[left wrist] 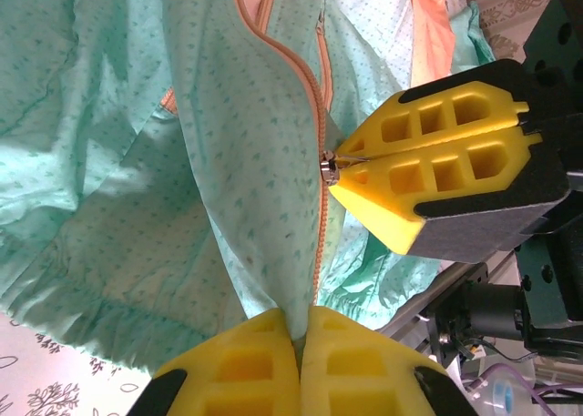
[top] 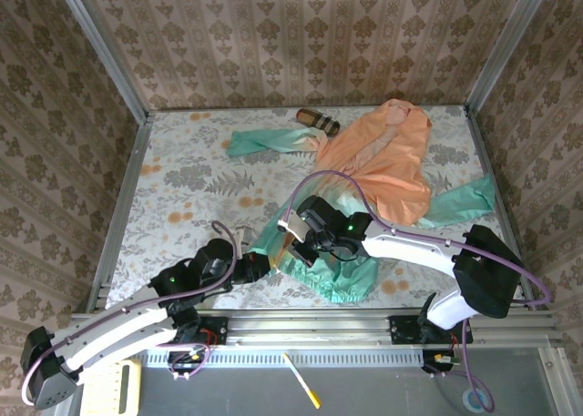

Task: Zip up the jacket

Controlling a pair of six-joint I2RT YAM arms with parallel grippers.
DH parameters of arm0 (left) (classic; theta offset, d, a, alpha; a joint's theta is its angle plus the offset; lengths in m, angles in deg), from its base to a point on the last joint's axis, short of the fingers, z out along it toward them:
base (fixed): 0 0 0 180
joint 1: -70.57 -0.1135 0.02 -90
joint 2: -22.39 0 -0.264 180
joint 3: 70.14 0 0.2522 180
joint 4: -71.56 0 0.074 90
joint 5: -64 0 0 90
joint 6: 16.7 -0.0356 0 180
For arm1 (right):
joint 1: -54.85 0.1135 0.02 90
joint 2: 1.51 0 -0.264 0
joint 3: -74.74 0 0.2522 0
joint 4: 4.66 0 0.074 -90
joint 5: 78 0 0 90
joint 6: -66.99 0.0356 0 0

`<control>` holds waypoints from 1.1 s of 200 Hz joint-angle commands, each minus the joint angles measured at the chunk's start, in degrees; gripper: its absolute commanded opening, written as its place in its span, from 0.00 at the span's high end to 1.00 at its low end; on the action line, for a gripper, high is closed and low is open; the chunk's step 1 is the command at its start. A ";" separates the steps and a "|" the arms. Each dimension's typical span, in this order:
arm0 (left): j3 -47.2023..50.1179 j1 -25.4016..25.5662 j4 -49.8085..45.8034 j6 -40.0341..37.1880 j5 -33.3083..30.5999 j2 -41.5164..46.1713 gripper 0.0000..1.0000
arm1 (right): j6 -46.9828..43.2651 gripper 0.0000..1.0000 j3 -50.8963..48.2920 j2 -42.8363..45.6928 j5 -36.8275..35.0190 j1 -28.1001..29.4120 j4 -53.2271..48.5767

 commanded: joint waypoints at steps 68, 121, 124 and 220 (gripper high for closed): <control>-10.00 -0.38 -18.28 -6.20 -1.34 -3.43 1.00 | -0.69 1.00 2.32 -0.10 -5.97 -1.98 -1.46; -10.50 -0.59 -22.65 -6.05 -2.52 -3.24 1.00 | -0.97 1.00 3.29 -1.77 -6.34 -4.15 -1.78; -10.52 -0.59 -22.83 -6.01 -2.66 -3.20 1.00 | -1.05 1.00 3.37 -1.90 -6.33 -4.35 -1.80; -11.06 -0.54 -28.58 -4.71 -4.65 0.06 1.00 | -3.61 1.00 6.72 -5.17 -5.27 -8.85 -2.69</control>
